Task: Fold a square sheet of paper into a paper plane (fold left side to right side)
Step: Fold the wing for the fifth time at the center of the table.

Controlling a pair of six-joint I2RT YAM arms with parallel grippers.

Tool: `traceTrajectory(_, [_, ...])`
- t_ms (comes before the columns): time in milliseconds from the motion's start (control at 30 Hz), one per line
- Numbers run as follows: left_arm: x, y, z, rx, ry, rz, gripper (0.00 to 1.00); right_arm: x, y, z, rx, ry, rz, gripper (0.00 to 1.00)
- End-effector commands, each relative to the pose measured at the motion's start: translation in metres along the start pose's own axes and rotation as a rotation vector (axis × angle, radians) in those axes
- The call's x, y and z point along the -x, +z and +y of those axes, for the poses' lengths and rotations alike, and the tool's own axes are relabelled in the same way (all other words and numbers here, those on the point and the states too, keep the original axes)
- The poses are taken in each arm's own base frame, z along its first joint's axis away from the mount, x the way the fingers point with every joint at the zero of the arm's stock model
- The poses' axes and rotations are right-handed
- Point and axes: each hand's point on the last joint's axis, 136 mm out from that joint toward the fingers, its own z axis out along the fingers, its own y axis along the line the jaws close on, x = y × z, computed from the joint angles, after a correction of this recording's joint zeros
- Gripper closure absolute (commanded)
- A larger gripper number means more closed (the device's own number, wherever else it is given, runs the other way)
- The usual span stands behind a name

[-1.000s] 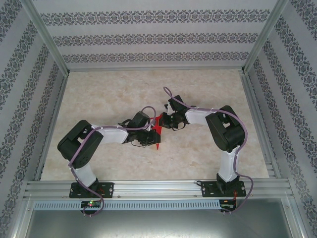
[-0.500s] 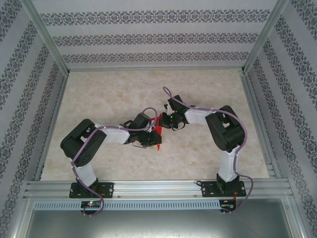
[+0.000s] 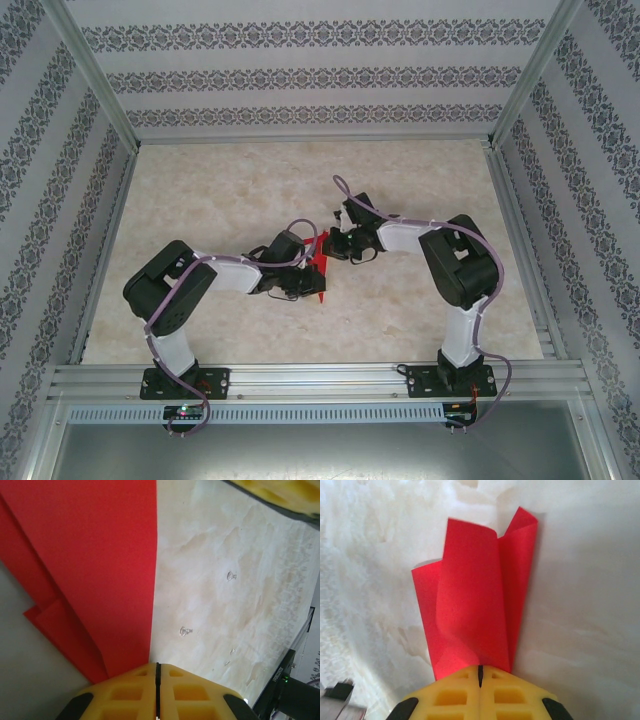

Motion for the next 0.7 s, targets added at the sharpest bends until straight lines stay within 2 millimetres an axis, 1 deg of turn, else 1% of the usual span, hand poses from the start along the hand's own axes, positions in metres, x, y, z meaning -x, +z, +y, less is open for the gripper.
traceTrajectory(0, [-0.022, 0.003, 0.026, 0.080, -0.044, 0.032, 0.92, 0.016, -0.029, 0.028, 0.129, -0.056, -0.076, 1.00])
traceTrajectory(67, [-0.022, 0.004, 0.027, 0.082, -0.039, 0.036, 0.94, 0.010, -0.034, 0.033, 0.152, -0.080, -0.077, 1.00])
traceTrajectory(133, [-0.022, 0.004, 0.027, 0.083, -0.035, 0.037, 0.94, 0.002, -0.033, 0.034, 0.171, -0.086, -0.066, 1.00])
traceTrajectory(233, [-0.021, 0.004, 0.027, 0.086, -0.029, 0.036, 0.95, -0.013, -0.022, 0.031, 0.185, -0.083, -0.028, 1.00])
traceTrajectory(367, [-0.022, 0.004, 0.027, 0.089, -0.029, 0.039, 0.95, -0.022, -0.005, 0.030, 0.208, -0.074, 0.009, 1.00])
traceTrajectory(433, [-0.022, 0.004, 0.026, 0.089, -0.028, 0.039, 0.95, -0.022, 0.000, 0.031, 0.210, -0.080, 0.014, 1.00])
traceTrajectory(667, [-0.023, 0.002, 0.027, 0.094, -0.026, 0.039, 0.96, -0.014, 0.016, 0.020, 0.156, -0.099, 0.033, 1.00])
